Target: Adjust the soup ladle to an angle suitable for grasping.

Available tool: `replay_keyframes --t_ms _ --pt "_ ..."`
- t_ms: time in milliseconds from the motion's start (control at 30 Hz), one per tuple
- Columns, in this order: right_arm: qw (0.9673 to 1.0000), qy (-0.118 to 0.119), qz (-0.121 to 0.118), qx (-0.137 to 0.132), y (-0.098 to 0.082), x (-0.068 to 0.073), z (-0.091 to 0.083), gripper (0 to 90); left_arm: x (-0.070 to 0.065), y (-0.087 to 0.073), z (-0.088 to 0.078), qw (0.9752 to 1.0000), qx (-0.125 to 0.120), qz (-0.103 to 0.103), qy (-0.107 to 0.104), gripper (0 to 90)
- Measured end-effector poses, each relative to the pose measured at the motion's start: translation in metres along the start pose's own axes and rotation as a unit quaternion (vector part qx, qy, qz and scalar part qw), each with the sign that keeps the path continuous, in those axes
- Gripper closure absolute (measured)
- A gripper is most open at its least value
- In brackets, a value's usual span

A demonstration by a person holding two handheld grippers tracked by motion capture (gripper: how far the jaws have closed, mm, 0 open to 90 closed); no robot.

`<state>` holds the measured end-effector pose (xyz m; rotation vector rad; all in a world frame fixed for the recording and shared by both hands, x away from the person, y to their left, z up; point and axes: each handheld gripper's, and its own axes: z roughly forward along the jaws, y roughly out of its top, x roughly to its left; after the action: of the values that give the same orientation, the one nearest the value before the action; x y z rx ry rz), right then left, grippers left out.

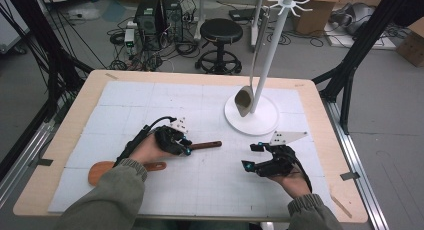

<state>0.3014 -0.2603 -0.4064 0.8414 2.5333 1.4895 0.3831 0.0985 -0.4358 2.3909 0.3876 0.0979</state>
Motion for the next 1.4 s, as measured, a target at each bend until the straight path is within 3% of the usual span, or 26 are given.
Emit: replay_keyframes --t_ms 200,333,500,767,1100,1400 --pt "1.0 0.002 -0.001 0.002 0.0 0.0 0.002 25.0 -0.001 0.001 -0.001 0.9998 0.001 0.018 0.005 71.2" --pt "1.0 0.002 -0.001 0.003 0.0 0.0 0.002 25.0 0.002 0.0 -0.002 1.0 -0.001 0.0 0.006 73.1" --pt "1.0 0.003 0.001 0.004 0.0 0.001 0.003 25.0 0.002 0.0 -0.002 1.0 0.001 0.008 0.004 73.2" --pt "1.0 0.005 0.001 0.005 0.001 0.002 0.005 25.0 0.002 0.003 -0.012 0.9992 -0.04 -0.002 0.008 73.2" --pt "0.9998 0.009 0.016 -0.007 0.007 0.008 0.012 26.4 -0.001 0.011 -0.024 0.9977 -0.067 0.003 0.005 73.2" --pt "0.9985 -0.007 0.029 -0.045 0.026 0.012 0.018 26.9 -0.007 0.022 -0.038 0.9943 -0.107 0.007 0.001 73.2"
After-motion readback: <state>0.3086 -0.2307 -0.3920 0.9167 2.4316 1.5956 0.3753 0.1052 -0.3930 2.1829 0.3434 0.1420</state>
